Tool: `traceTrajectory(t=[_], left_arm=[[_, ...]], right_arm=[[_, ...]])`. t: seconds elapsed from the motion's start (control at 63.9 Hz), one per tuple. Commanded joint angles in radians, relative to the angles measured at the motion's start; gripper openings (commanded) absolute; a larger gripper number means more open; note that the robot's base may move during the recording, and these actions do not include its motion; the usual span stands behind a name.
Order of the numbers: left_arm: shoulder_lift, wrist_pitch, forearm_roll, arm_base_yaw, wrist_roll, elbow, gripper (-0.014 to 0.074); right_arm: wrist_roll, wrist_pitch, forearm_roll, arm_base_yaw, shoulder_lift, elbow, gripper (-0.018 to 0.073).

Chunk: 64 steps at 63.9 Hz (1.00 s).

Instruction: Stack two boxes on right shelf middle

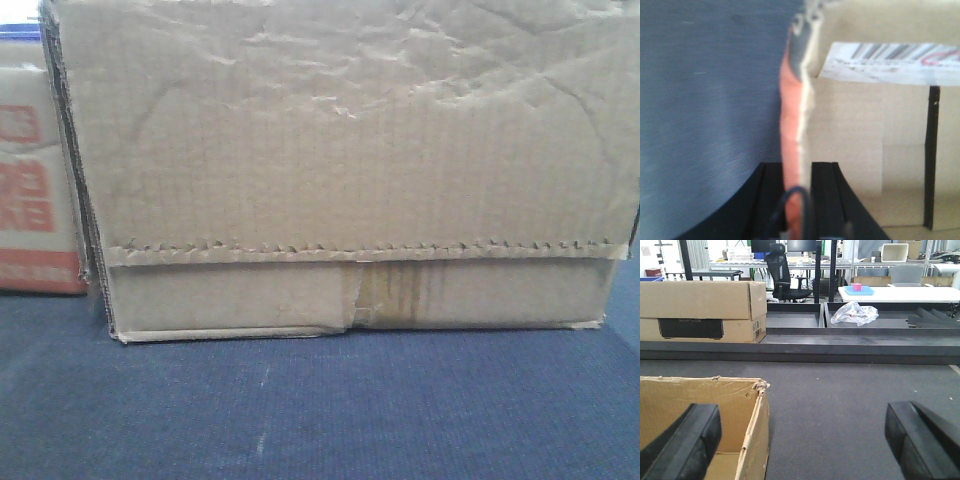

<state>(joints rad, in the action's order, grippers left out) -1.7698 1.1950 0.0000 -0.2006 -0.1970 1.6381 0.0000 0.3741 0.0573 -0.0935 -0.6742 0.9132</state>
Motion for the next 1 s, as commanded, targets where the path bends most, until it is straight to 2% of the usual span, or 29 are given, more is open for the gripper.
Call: traceTrajectory(t=[0.0, 0.094, 0.172, 0.328, 0.407, 0.547, 0.704, 0.845, 0.985], left_arm=[[0.076, 0.0, 0.067, -0.002, 0.074, 0.04, -0.0111], [0.132, -0.009, 0.122, -0.002, 0.152, 0.099, -0.0111], [0.177, -0.019, 0.126, -0.002, 0.185, 0.163, -0.0111], [0.26, -0.048, 0.103, 0.015, 0.229, 0.298, -0.0111], [0.281, -0.048, 0.06, 0.049, 0.24, 0.379, -0.0111], [0.288, -0.037, -0.011, 0.177, 0.25, 0.492, -0.0111], [0.273, -0.077, -0.011, 0.391, 0.322, 0.515, -0.0111], [0.205, -0.088, 0.0, 0.54, 0.374, 0.515, -0.0111], [0.103, -0.086, 0.032, 0.614, 0.415, 0.515, -0.0111]], right_arm=[[0.0, -0.015, -0.008, 0.0, -0.003, 0.005, 0.057], [0.0, -0.013, -0.008, 0.0, -0.003, 0.005, 0.057], [0.0, -0.007, -0.008, 0.0, -0.003, 0.005, 0.057], [0.0, 0.001, -0.008, 0.0, -0.003, 0.005, 0.057], [0.0, 0.001, -0.008, 0.0, -0.003, 0.005, 0.057], [0.0, 0.001, -0.008, 0.0, -0.003, 0.005, 0.057], [0.0, 0.001, -0.008, 0.0, -0.003, 0.005, 0.057], [0.0, 0.001, -0.008, 0.0, -0.003, 0.005, 0.057], [0.0, 0.005, -0.008, 0.0, -0.003, 0.005, 0.057]])
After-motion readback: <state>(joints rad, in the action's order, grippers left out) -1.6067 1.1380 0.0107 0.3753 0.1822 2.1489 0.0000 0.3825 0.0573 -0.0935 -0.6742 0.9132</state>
